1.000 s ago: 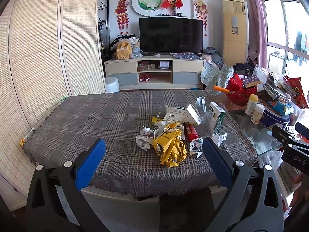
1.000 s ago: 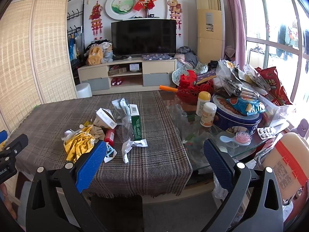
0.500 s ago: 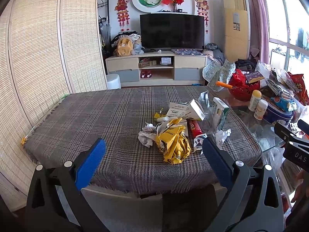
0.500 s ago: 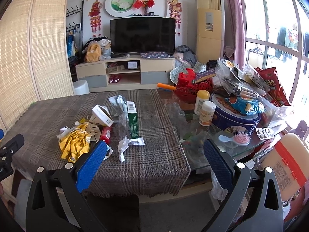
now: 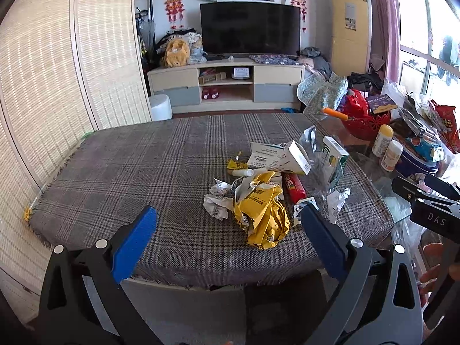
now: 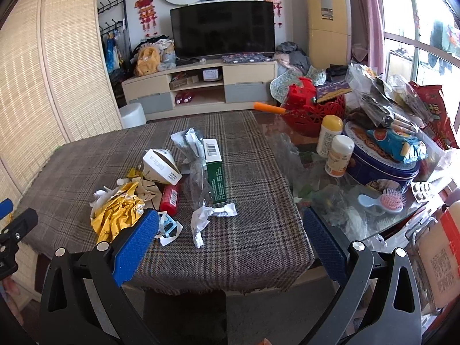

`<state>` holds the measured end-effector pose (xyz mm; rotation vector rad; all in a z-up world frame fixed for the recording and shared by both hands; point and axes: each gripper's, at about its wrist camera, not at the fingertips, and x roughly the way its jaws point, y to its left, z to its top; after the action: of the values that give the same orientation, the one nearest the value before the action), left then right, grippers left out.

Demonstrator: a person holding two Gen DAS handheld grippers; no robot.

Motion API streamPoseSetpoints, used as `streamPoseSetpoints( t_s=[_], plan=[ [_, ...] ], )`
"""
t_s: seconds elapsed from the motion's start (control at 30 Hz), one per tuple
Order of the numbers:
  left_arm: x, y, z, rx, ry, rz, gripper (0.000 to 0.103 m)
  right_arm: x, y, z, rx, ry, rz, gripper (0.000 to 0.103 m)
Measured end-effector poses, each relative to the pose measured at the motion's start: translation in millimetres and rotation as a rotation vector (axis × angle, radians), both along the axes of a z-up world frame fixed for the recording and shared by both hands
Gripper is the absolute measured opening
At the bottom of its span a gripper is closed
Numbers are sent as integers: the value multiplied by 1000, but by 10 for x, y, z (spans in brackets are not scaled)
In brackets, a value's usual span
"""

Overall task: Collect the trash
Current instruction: 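Grasp the yellow snack wrapper with the left tool while the right tool grasps white foil paper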

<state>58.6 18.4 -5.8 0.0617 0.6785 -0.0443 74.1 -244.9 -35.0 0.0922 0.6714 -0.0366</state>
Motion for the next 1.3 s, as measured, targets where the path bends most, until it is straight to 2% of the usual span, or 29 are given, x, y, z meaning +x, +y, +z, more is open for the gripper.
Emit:
streamPoseSetpoints(
  t_s=[0.1, 0.2, 0.27, 0.43, 0.47, 0.53, 0.6, 0.67, 0.77, 0.83, 0.93, 0.97, 1.03, 1.13, 1.3],
  plan=[
    [218, 15, -107, 1, 65, 1, 95, 210, 33, -55, -19, 68, 16, 100],
    [380, 22, -229, 1, 117, 1, 95, 398, -15, -185, 65, 146, 18, 100],
    [492, 32, -321, -3, 149, 2, 95, 494, 5, -278, 77, 184, 21, 98],
    [675, -6, -448, 4, 179, -34, 90, 759, 68, -583, 94, 284, 26, 81],
    [706, -24, -469, 0, 182, -48, 90, 811, 61, -641, 117, 297, 35, 78],
    [756, -60, -513, -4, 197, -69, 90, 901, 52, -759, 173, 330, 61, 64],
    [829, -69, -547, -12, 217, -77, 90, 965, 76, -864, 219, 362, 88, 55],
    [895, -74, -580, -22, 236, -82, 89, 997, 129, -936, 239, 385, 110, 50],
    [984, -79, -623, -45, 260, -95, 88, 1036, 181, -994, 233, 397, 110, 49],
    [1050, -88, -662, -54, 272, -97, 88, 1062, 174, -1027, 240, 399, 111, 42],
    [1123, -123, -738, -61, 298, -104, 88, 1134, 127, -1076, 237, 415, 119, 17],
    [1145, -137, -762, -60, 305, -107, 88, 1152, 127, -1087, 230, 416, 120, 13],
    [1175, -158, -814, -65, 319, -115, 86, 1137, 103, -1078, 217, 404, 124, 9],
    [1183, -175, -831, -82, 327, -120, 71, 1089, 73, -1002, 189, 378, 136, 8],
    [1197, -264, -873, -55, 346, -122, 72, 980, -51, -918, 206, 358, 135, 8]
  ],
)
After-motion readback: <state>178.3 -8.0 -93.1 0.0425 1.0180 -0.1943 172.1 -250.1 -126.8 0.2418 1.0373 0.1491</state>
